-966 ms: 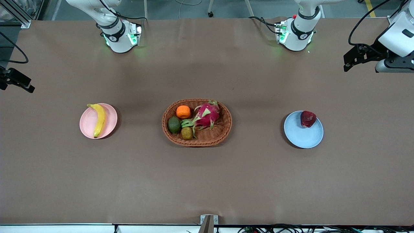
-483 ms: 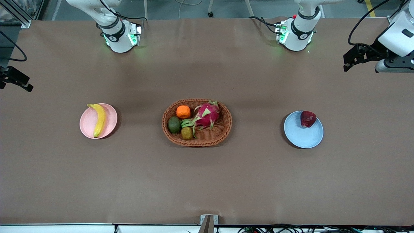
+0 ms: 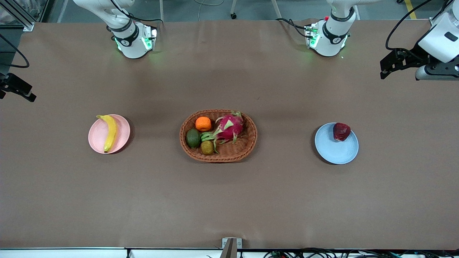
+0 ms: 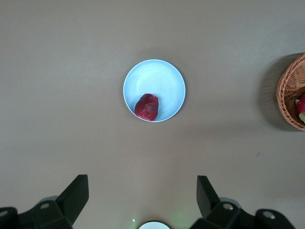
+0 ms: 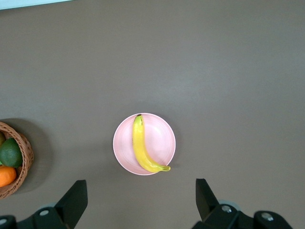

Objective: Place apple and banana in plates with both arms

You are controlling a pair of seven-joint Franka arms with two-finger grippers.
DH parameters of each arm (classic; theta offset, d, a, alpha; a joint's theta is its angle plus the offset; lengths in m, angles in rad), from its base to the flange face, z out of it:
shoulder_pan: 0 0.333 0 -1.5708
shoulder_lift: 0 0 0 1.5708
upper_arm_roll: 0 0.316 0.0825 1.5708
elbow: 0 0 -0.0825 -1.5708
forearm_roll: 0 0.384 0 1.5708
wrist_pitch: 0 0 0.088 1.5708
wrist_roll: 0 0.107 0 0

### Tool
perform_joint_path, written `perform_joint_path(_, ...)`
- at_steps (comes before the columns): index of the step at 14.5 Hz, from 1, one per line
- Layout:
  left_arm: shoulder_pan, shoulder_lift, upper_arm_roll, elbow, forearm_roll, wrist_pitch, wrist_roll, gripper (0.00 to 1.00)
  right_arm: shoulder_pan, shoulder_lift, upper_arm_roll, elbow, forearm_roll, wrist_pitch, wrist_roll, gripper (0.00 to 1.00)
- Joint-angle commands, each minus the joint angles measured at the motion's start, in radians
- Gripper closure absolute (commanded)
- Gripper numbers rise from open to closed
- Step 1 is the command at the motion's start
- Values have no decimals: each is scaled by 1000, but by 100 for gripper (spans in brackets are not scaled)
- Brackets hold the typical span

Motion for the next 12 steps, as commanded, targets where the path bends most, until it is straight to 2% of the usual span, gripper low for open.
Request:
perform_joint_path(1, 7, -19, -3, -8, -1, -10, 2, 0, 4, -14, -6, -8, 2, 2, -13, 0)
perform_joint_path(9, 5, -10, -3, 11, -1, -10, -1, 0, -9, -13, -3, -8, 5, 5, -17, 0)
perform_joint_path(12, 5, 1, -1, 31, 1, -12, -3, 0, -42, -13, 47, -8, 4, 5, -17, 0)
